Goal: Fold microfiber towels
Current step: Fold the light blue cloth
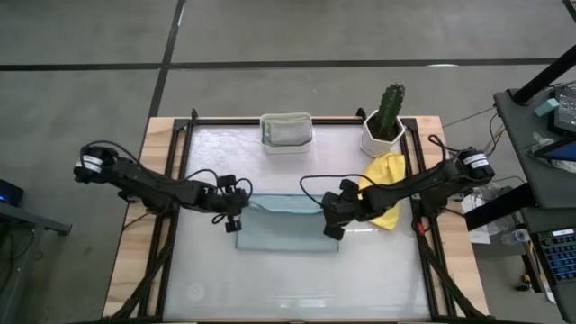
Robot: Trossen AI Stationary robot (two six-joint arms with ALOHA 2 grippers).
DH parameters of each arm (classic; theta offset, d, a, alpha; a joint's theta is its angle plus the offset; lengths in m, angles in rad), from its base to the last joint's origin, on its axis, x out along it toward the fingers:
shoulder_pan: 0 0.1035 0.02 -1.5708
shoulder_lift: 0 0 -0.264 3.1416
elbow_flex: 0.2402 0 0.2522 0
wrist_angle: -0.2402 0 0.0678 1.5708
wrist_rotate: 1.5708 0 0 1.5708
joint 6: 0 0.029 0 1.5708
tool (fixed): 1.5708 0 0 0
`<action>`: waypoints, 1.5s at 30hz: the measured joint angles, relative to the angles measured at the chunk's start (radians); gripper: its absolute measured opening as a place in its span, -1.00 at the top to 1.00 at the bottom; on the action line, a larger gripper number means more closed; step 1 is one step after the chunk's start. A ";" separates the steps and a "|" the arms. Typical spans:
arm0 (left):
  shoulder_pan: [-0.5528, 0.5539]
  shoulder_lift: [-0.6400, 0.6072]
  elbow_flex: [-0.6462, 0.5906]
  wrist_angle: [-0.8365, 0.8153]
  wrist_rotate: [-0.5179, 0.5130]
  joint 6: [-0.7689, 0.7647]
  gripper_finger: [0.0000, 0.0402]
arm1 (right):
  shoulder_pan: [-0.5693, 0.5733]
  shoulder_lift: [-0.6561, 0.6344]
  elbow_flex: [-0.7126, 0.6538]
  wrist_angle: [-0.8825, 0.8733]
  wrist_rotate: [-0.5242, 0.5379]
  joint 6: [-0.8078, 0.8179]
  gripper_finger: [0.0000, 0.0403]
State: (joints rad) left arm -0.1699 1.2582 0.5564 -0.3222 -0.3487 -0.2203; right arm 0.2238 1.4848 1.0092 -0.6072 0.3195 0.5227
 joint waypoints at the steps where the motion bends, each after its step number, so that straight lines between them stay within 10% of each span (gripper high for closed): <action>1: 0.000 0.007 0.000 -0.001 -0.015 0.000 1.00 | -0.006 0.004 0.000 0.003 0.002 -0.003 0.96; 45: 0.000 0.146 0.003 -0.002 -0.235 -0.009 1.00 | -0.062 0.082 -0.002 0.016 0.070 0.054 0.96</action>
State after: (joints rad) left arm -0.1696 1.4043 0.5597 -0.3240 -0.5836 -0.2296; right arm 0.1616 1.5665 1.0077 -0.5914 0.3897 0.5766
